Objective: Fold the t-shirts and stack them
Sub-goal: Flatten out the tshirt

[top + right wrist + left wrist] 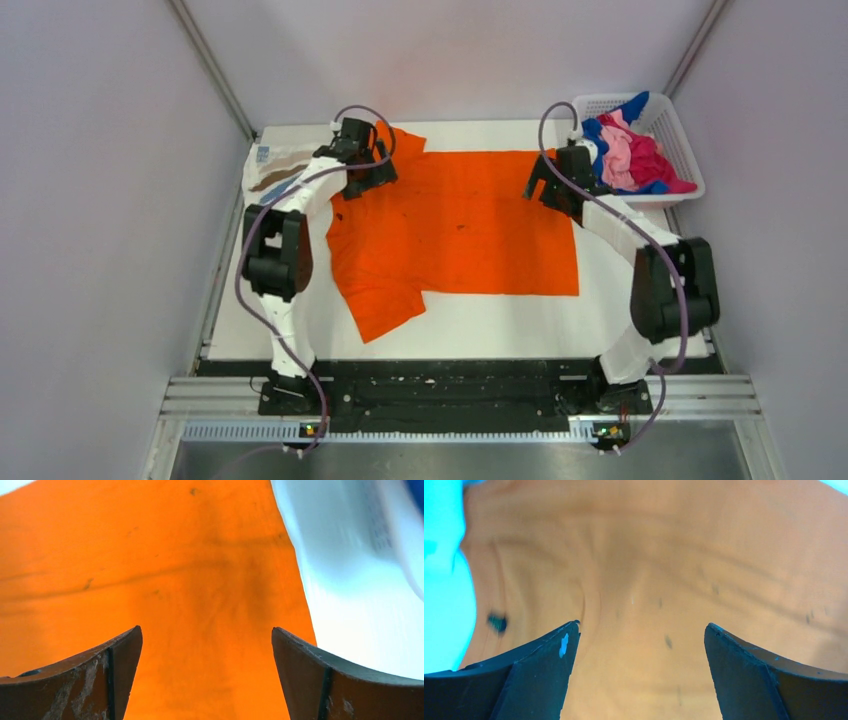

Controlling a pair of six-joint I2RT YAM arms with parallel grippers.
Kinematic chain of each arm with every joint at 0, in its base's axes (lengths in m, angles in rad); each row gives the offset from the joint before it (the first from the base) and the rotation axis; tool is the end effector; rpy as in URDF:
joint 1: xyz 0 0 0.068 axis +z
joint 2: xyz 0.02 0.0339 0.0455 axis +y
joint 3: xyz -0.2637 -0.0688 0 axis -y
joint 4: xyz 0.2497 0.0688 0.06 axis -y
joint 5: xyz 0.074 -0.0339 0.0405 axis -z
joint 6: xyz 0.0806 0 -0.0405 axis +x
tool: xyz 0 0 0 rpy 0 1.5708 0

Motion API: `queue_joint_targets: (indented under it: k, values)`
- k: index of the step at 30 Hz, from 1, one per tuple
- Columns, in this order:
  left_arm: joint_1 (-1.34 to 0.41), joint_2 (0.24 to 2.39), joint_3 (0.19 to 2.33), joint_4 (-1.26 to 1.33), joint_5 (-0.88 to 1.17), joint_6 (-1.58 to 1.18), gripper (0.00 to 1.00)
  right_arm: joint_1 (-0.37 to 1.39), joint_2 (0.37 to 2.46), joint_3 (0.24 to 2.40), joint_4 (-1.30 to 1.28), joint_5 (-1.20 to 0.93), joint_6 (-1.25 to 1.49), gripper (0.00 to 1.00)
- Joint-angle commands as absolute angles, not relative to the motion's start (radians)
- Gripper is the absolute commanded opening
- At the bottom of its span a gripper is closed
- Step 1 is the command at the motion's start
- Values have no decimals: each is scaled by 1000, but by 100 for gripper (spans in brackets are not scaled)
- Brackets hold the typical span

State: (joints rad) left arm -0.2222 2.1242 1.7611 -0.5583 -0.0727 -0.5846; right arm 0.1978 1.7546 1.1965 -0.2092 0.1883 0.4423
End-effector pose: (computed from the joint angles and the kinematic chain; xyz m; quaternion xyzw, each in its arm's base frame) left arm 0.4955 -0.1060 0.1823 -0.1821 0.9295 -0.0935 0.3067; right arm 0.4168 0.0681 0.1851 0.1482 0.9050 0.0403 0.3967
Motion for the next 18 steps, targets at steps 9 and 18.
queue_joint_targets:
  k: [9, 18]
  values:
    - [-532, 1457, 1018, -715, -251, -756, 97, 193, 1118, 619, -9, 119, 676, 99]
    - [-676, 1174, 693, -824, -219, -964, 86, 189, 1059, 558, 23, 70, 676, 98]
